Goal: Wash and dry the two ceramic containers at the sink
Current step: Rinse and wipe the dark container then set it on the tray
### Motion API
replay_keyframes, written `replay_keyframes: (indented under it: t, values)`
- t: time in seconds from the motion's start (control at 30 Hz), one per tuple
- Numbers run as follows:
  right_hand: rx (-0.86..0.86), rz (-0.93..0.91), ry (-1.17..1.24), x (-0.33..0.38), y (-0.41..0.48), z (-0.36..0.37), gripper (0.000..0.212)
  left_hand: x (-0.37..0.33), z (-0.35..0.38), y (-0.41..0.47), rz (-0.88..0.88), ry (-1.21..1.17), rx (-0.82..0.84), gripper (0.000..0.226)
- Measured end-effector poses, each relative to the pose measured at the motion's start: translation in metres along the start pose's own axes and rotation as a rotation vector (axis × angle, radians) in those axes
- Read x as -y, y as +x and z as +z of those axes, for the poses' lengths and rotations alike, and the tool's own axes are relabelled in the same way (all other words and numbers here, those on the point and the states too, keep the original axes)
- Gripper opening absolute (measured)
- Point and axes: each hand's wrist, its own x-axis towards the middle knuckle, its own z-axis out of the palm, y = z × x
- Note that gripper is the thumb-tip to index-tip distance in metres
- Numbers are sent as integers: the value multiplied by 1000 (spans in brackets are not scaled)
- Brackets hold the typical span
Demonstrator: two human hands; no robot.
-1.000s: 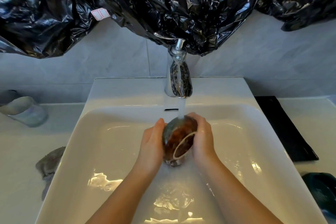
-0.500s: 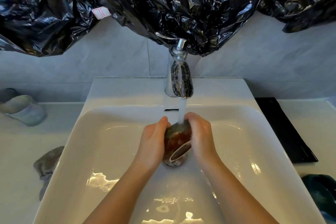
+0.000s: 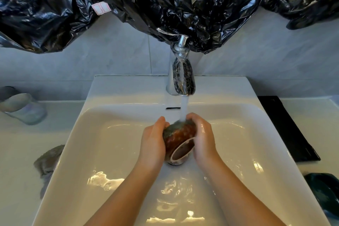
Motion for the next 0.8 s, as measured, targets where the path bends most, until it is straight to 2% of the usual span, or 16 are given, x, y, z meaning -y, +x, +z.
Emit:
replay_keyframes:
  t: [0.07, 0.13, 0.2, 0.27, 0.33, 0.4, 0.47, 0.53, 0.6, 0.67, 0.7, 0.8]
  values:
    - [34, 317, 278, -11, -2, 4, 34, -2, 0, -1, -91, -174, -22, 59]
    - [-57, 441, 349, -11, -2, 10, 43, -2, -3, 4, -99, -184, 5, 58]
    - [-74, 342, 252, -5, 1, 5, 37, -4, -7, 7, -69, -110, 58, 57]
    - [-116, 76, 53, 8, 3, 2, 34, -5, -8, 8, -44, -18, 87, 56]
    - [-142, -57, -19, 8, 5, -1, 34, -4, -6, 6, -25, 20, 53, 52]
    - [-76, 85, -16, -1, 2, 5, 37, -3, -4, 3, 20, 12, 26, 54]
    - [41, 425, 187, -6, -1, 7, 50, 1, -5, 1, 182, 28, 63, 56]
    - [69, 547, 301, -3, -4, 5, 53, 7, -8, 2, 350, 137, 163, 53]
    - [44, 479, 323, -2, -1, 1, 53, 12, -7, 3, 374, 218, 282, 46]
    - [-8, 298, 210, -7, 4, -1, 55, 12, -2, -3, 285, 181, 328, 45]
    - [-10, 174, 104, -10, 5, -1, 53, 12, 3, -6, 223, 124, 310, 45]
    - [48, -180, -318, -21, 6, -3, 38, 3, 10, -8, -44, -133, 109, 43]
